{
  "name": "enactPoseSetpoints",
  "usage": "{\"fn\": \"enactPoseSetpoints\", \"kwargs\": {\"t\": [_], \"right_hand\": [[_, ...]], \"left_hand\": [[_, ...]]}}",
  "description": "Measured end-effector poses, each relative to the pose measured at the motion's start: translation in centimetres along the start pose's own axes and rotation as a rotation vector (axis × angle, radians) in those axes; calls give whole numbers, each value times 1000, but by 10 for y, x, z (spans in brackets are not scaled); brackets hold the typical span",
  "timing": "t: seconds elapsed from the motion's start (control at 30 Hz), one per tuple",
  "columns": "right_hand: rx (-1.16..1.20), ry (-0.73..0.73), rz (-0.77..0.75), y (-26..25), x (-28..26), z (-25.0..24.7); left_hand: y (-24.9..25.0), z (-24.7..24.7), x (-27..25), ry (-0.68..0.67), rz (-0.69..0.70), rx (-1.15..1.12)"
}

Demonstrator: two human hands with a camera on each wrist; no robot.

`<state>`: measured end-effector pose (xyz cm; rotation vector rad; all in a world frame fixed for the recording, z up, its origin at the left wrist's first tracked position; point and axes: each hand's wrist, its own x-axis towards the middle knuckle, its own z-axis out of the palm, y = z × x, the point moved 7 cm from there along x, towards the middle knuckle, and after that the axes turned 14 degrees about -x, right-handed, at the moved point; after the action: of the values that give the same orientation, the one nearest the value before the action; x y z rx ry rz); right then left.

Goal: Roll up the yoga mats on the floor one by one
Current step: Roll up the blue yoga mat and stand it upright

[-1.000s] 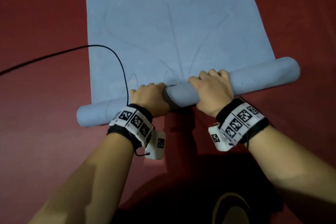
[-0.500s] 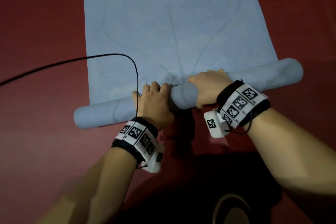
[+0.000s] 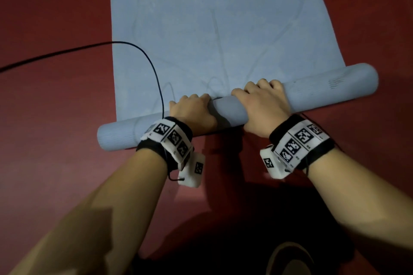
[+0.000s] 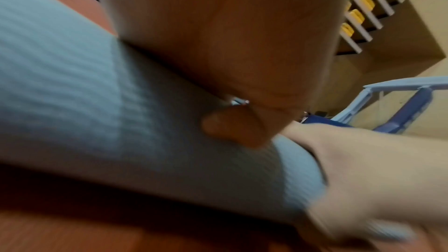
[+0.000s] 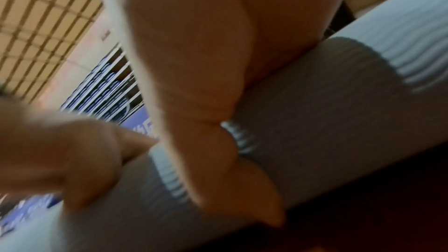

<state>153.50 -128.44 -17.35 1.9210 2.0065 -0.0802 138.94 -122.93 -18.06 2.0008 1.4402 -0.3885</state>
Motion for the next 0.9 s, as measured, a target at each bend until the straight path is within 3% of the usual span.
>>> {"fn": "enactPoseSetpoints", "kwargs": {"t": [0.13,0.2,0.37,0.67,0.8,0.9], "right_hand": [[52,-142,-56,6,16,-5],[72,-207,-79,8,25,-5],[141,-250,-119,13,33,-6],[-13,135,28,5,14,-2],[15,108,51,8,21,-8],[42,8,19,10,32,-13]], "left_hand": [[3,9,-24,276,81,39],[4,14,-29,334,112,108],[4,2,-9,244,78,82],[0,-11,18,89,71,28],[2,-8,0,259,94,9],[1,-2,-11,383,113,59]]}}
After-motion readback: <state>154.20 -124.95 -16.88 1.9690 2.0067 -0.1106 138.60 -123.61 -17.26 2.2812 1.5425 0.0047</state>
